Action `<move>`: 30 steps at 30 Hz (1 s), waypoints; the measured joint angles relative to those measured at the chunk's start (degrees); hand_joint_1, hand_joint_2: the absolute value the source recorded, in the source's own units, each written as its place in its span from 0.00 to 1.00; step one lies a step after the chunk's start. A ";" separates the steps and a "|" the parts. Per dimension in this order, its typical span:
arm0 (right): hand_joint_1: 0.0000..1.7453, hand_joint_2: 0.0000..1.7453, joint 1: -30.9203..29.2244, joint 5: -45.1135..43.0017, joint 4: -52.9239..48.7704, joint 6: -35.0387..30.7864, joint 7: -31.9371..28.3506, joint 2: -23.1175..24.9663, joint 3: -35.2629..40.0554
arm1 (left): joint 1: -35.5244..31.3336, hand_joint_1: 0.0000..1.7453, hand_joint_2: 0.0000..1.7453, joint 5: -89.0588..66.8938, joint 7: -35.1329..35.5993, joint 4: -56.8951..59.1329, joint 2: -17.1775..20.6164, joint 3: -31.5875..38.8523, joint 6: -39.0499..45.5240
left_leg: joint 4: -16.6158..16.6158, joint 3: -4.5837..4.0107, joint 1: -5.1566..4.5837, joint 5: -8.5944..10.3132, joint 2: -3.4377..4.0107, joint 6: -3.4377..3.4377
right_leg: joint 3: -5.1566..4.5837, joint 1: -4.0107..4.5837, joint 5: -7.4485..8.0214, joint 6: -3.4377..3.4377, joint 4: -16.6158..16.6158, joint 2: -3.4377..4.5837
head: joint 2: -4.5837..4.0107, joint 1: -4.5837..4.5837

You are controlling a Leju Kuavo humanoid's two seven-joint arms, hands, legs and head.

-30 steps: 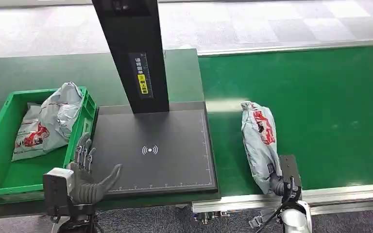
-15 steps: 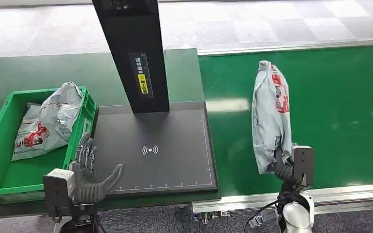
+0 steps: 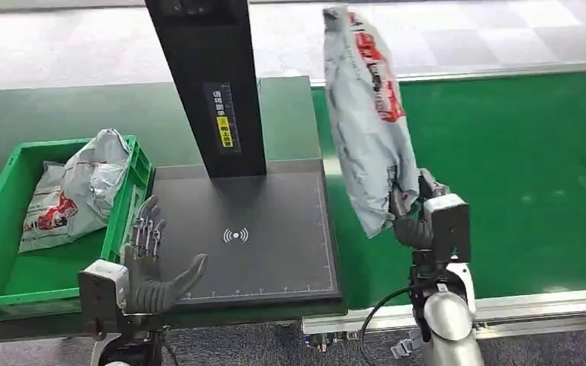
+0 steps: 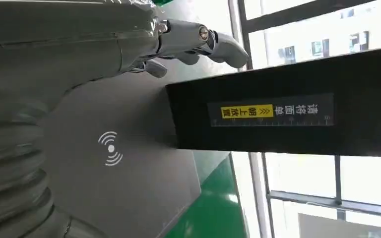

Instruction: Moved the parcel from conveyor to table for the left to box.

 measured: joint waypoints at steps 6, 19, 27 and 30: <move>1.00 1.00 -5.62 0.18 4.36 7.97 4.47 0.48 10.54 | -1.59 0.00 1.00 0.35 -0.04 0.48 -0.15 0.00 -0.24 | -0.01 0.00 0.01 0.03 -0.02 -0.01 | 0.01 0.01 0.01 -0.01 0.01 -0.03 | 0.00 0.00; 1.00 1.00 -9.17 -6.03 18.30 15.83 6.89 0.98 24.78 | -4.14 0.00 1.00 1.60 0.17 2.43 -0.15 -0.31 0.24 | 0.00 -0.02 0.00 0.03 -0.02 0.00 | 0.00 -0.02 0.00 0.00 -0.01 -0.03 | 0.00 0.00; 1.00 1.00 -10.05 -7.82 22.47 16.40 6.33 -0.77 27.23 | -4.08 0.00 1.00 2.06 0.02 3.26 -0.09 -0.39 0.57 | 0.00 -0.01 0.00 0.03 -0.02 -0.01 | 0.00 0.00 0.01 0.00 -0.01 -0.03 | 0.00 0.00; 1.00 1.00 -9.98 -7.91 23.06 14.93 5.82 -1.31 27.78 | -3.88 0.00 1.00 2.06 -0.17 3.26 -0.02 -0.39 0.90 | 0.00 -0.01 0.00 0.03 -0.02 -0.01 | -0.01 0.00 0.01 -0.01 -0.01 -0.03 | 0.00 0.00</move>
